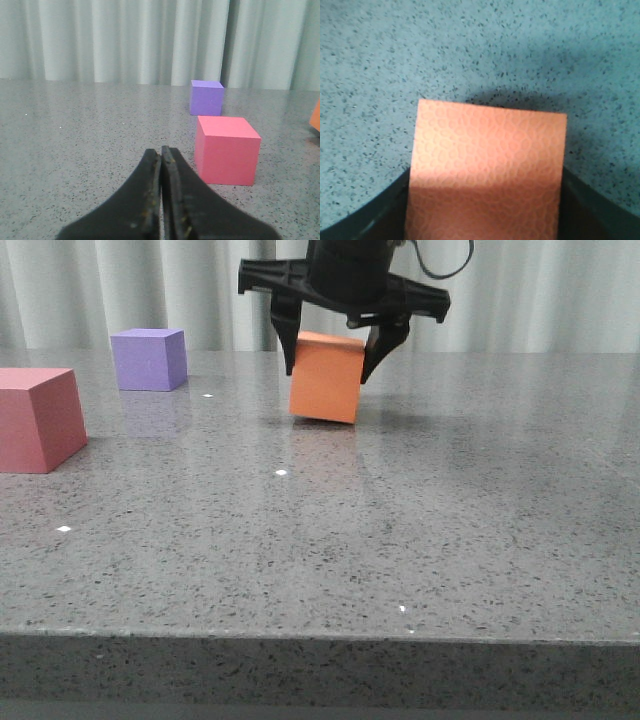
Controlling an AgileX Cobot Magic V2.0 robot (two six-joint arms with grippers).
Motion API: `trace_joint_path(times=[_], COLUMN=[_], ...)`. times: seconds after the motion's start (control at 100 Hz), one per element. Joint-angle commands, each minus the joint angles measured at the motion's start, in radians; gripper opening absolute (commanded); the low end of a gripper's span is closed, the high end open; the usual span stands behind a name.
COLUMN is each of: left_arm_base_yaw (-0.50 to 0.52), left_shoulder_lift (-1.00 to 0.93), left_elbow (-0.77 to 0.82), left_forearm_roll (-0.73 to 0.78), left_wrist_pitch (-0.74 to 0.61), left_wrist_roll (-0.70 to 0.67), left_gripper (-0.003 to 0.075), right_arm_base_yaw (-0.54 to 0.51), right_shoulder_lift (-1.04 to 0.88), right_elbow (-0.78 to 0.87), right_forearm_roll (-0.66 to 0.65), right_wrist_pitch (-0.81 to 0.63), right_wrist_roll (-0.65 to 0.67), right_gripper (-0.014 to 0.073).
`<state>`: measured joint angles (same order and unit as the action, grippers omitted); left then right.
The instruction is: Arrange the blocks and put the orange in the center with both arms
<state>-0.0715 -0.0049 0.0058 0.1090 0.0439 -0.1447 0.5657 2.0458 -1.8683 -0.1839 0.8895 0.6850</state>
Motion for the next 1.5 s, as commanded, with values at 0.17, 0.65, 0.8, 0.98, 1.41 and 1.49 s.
trace_joint_path(times=[0.17, 0.65, 0.8, 0.98, 1.41, 1.49], left_arm_base_yaw=[-0.001, -0.001, -0.001, -0.001, -0.001, -0.001], left_shoulder_lift=[-0.031, -0.031, -0.031, -0.031, -0.031, -0.031], left_elbow=[0.043, 0.043, 0.043, 0.043, 0.043, 0.043], left_forearm_roll=[0.000, 0.000, 0.000, 0.000, 0.000, 0.000], left_wrist_pitch=[-0.073, -0.073, -0.073, -0.073, -0.073, -0.073], left_wrist_roll=[-0.001, -0.001, -0.001, -0.001, -0.001, -0.001], left_gripper=[-0.0020, -0.0020, -0.0020, -0.0020, -0.0020, -0.0020], right_arm_base_yaw=[0.002, -0.024, -0.079, -0.182, -0.478, -0.505], right_shoulder_lift=[-0.054, -0.137, -0.223, -0.337, -0.807, -0.912], right_elbow=[-0.033, -0.033, -0.028, -0.026, 0.542, 0.662], right_forearm_roll=[-0.020, -0.019, -0.021, -0.045, -0.065, -0.067], right_wrist_pitch=[-0.044, -0.053, -0.020, 0.026, -0.267, -0.344], right_wrist_roll=[0.002, -0.066, -0.185, -0.277, -0.348, -0.348], right_gripper=[0.0434, 0.0647, 0.0647, 0.0647, 0.0647, 0.0647])
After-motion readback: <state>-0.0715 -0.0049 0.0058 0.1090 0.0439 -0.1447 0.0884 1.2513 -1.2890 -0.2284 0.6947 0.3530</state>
